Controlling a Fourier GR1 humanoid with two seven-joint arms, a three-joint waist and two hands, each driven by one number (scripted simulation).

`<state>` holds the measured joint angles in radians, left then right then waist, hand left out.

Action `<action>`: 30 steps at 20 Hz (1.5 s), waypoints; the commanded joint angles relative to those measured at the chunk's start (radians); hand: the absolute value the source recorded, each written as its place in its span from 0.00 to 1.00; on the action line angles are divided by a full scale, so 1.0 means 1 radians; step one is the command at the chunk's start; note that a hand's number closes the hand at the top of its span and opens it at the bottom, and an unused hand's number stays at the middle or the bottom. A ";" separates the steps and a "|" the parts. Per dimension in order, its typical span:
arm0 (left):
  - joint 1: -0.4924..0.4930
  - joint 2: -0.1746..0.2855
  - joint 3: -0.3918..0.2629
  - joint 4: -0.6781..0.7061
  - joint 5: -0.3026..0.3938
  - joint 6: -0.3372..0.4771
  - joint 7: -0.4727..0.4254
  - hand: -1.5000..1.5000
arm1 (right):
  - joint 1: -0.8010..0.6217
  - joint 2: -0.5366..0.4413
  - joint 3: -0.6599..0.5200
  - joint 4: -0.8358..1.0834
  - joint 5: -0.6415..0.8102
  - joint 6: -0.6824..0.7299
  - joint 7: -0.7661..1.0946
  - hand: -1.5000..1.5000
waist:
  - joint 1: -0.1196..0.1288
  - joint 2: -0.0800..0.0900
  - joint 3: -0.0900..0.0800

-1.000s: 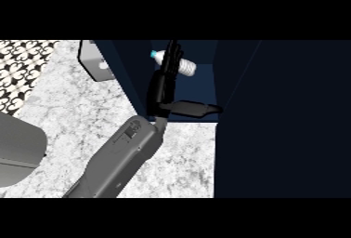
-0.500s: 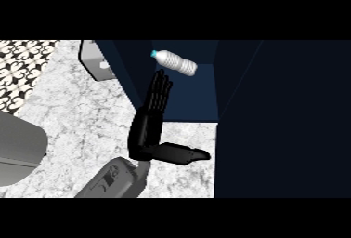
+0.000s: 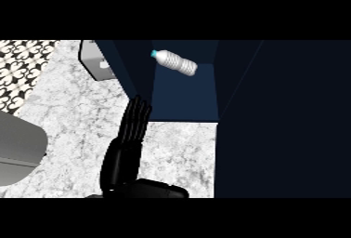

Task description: Pick up the bottled water, place it into the cabinet and close the cabinet

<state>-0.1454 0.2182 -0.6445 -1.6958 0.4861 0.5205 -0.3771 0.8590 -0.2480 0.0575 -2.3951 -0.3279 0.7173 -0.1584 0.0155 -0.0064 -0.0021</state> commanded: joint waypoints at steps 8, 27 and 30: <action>0.241 0.146 0.031 -0.183 0.015 -0.055 -0.076 0.00 | -0.018 0.006 0.278 -0.246 0.219 -0.047 0.171 1.00 | -0.007 -0.005 -0.004; 0.421 0.273 0.174 -0.287 0.119 -0.176 -0.122 0.00 | -0.415 0.190 0.746 -0.141 0.539 -0.216 0.476 1.00 | 0.023 -0.007 -0.010; 0.445 0.291 0.210 -0.293 0.149 -0.217 -0.144 0.00 | -0.472 0.232 0.770 -0.113 0.553 -0.242 0.521 1.00 | 0.018 -0.009 -0.010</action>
<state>0.2726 0.4870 -0.4640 -1.9799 0.6111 0.3394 -0.5067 0.4808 -0.1151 0.6263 -2.4777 0.0543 0.5272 0.2821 0.0298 -0.0166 -0.0118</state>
